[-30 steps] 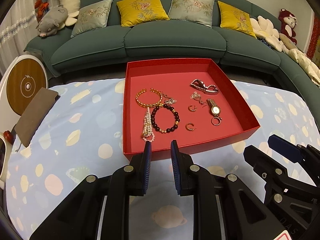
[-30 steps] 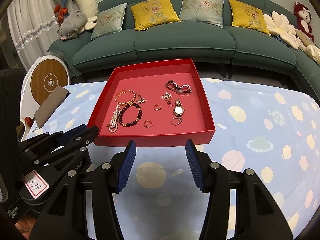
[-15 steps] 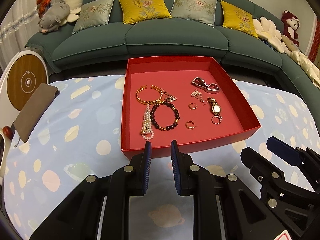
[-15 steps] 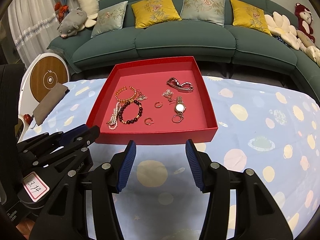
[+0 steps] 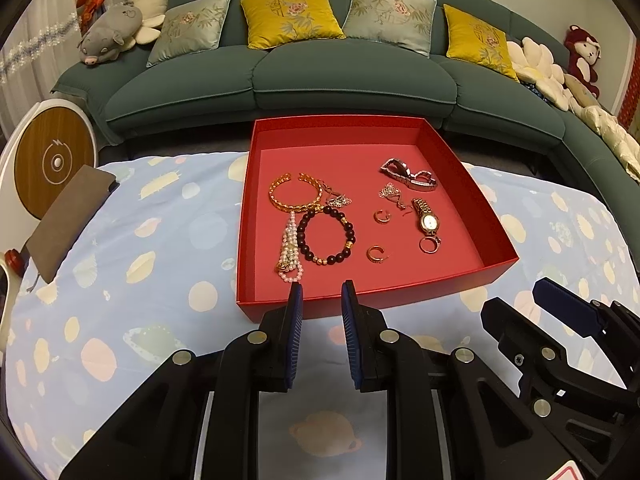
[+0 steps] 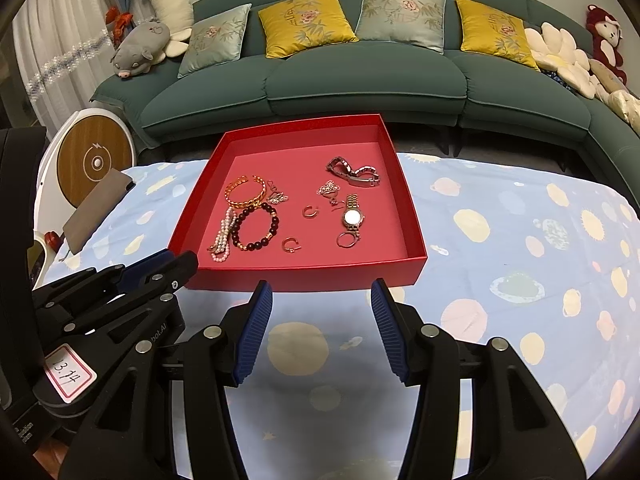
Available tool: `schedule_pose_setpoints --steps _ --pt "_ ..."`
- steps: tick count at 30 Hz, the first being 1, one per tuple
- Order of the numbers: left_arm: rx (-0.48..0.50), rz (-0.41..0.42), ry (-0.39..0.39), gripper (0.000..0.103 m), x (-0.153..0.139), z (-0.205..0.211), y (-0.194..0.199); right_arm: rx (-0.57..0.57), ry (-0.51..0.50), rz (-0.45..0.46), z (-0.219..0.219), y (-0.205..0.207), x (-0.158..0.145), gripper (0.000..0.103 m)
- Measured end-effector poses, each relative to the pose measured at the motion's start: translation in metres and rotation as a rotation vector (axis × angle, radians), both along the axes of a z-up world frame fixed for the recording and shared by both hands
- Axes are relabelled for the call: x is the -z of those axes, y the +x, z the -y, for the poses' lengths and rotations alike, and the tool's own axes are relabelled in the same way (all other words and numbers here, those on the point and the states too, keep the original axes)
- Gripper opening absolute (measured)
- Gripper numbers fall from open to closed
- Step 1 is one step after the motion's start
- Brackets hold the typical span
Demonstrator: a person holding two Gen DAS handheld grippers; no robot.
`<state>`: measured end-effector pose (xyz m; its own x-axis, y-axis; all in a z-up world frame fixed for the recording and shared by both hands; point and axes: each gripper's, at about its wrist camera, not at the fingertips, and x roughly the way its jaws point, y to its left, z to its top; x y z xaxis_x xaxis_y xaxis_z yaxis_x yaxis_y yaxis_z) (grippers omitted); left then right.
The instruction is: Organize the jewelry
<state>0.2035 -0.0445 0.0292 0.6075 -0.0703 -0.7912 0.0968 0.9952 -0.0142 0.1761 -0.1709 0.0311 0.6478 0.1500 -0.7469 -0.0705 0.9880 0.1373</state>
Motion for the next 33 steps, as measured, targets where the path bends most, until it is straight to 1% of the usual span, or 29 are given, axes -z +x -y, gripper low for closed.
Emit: schedule_pose_setpoints --steps 14,18,20,22,23,33 --pt "-0.017 0.016 0.034 0.020 -0.0016 0.0027 -0.0032 0.000 -0.001 0.001 0.0003 0.0002 0.0002 0.050" --pt "-0.015 0.022 0.029 0.020 -0.0028 0.0021 -0.0038 0.000 0.002 0.003 0.0005 -0.0004 -0.0008 0.050" --pt "-0.025 0.020 0.021 0.025 -0.0031 0.0000 -0.0037 0.001 0.004 0.004 0.0004 -0.0003 -0.0010 0.050" --pt "-0.055 0.025 0.026 0.042 -0.0037 -0.0030 -0.0034 0.002 0.004 0.004 0.0004 -0.0003 -0.0011 0.050" --pt "-0.066 0.030 0.028 0.044 -0.0042 -0.0041 -0.0034 0.002 0.002 0.005 0.0003 -0.0004 -0.0011 0.050" --pt "-0.063 0.049 0.048 0.045 -0.0066 -0.0041 -0.0037 0.003 0.001 0.006 0.0002 -0.0012 -0.0019 0.050"
